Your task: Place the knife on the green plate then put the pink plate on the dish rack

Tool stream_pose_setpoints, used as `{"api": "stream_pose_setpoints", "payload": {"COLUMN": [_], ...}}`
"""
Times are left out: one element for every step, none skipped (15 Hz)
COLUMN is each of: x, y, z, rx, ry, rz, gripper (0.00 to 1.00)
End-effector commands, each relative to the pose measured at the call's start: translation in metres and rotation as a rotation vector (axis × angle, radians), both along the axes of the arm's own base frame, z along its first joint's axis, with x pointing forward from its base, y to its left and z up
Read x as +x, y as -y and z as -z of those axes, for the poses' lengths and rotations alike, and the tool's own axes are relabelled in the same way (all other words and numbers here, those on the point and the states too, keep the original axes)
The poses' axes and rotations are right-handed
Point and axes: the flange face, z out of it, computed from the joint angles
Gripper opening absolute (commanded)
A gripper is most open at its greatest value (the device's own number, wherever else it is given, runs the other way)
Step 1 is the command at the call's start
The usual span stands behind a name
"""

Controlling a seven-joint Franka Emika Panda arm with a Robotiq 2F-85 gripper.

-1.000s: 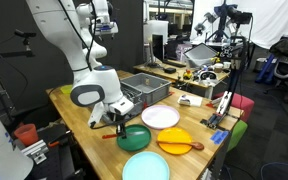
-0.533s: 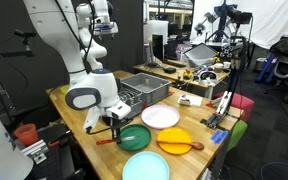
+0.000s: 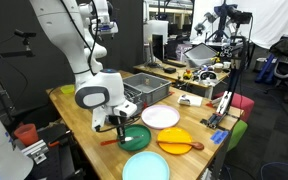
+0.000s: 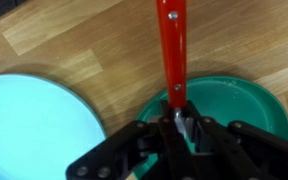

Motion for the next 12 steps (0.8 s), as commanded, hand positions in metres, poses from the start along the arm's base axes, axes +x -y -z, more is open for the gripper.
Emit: {"api": "stream_pose_setpoints", "payload": {"x": [0.016,0.021,0.026,0.029,0.032,0.036,0.039,0.044,0.047,0.050,0.053,0.055], "y": [0.001,0.000,-0.001,-0.002,-0.002,-0.003,-0.003,-0.004,-0.005,-0.005,-0.006,-0.007], "z": [0.007,0.009,0.011,0.013,0.015,0.018,0.020,0.022,0.023,0.025,0.026,0.026], "rx": [-0.019,-0.019,-0.020,-0.022,-0.025,-0.028,-0.027,-0.031,-0.033,-0.035,-0.036,-0.036], "ry": [-0.031,-0.035,-0.039,-0.044,-0.046,-0.047,-0.047,-0.051,-0.053,-0.054,-0.055,-0.055], "rz": [-0.059,-0.069,-0.081,-0.090,-0.103,-0.115,-0.126,-0.136,-0.148,-0.157,-0.167,-0.175], "gripper": [0.04,0.04,0.04,0.04,0.04,0.04,0.04,0.04,0.04,0.04,0.04,0.04]}}
